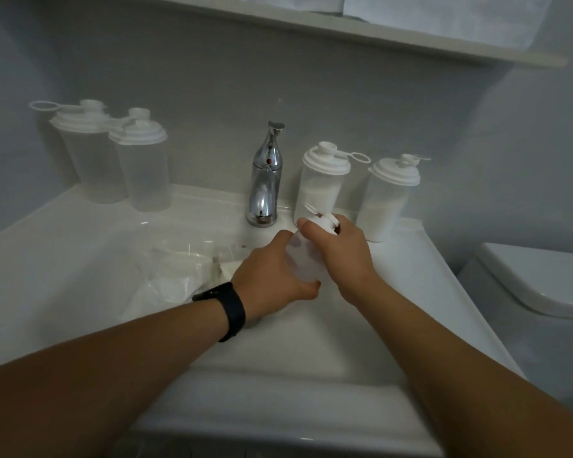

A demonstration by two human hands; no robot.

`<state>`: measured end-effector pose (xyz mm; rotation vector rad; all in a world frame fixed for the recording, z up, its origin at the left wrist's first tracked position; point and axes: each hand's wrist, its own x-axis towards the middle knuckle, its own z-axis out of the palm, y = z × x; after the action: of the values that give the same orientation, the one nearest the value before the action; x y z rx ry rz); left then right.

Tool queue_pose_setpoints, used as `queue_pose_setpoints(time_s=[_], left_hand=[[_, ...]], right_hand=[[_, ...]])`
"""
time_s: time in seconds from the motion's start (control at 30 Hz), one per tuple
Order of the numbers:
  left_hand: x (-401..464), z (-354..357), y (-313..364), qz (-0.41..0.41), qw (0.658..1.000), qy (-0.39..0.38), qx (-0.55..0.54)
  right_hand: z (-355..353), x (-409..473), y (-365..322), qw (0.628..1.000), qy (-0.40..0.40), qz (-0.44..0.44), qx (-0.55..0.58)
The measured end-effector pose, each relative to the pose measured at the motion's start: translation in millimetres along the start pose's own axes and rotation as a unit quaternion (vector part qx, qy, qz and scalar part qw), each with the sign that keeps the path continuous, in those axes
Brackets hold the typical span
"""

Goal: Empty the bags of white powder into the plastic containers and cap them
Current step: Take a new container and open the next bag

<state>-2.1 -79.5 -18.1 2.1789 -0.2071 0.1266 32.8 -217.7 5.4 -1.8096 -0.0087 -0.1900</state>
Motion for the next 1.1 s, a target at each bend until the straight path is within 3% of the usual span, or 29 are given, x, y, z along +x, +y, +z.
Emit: queue_pose_setpoints(time_s=[0.13,0.7,1.1], left_hand=[[-2,2,4,0.004,0.995,0.043,0.088],[5,-21,2,0.018,0.994,-0.086,-0.06],[1,-31,7,-0.024,0.959,-0.196,-0.202]], right_hand=[[4,-3,-2,1.0,0.02,0.017,0.002],[-7,-17,-20,0.997,-0.016,-0.044,0.062],[-14,-19,-29,0.987,-0.086,-0.057,0.122]])
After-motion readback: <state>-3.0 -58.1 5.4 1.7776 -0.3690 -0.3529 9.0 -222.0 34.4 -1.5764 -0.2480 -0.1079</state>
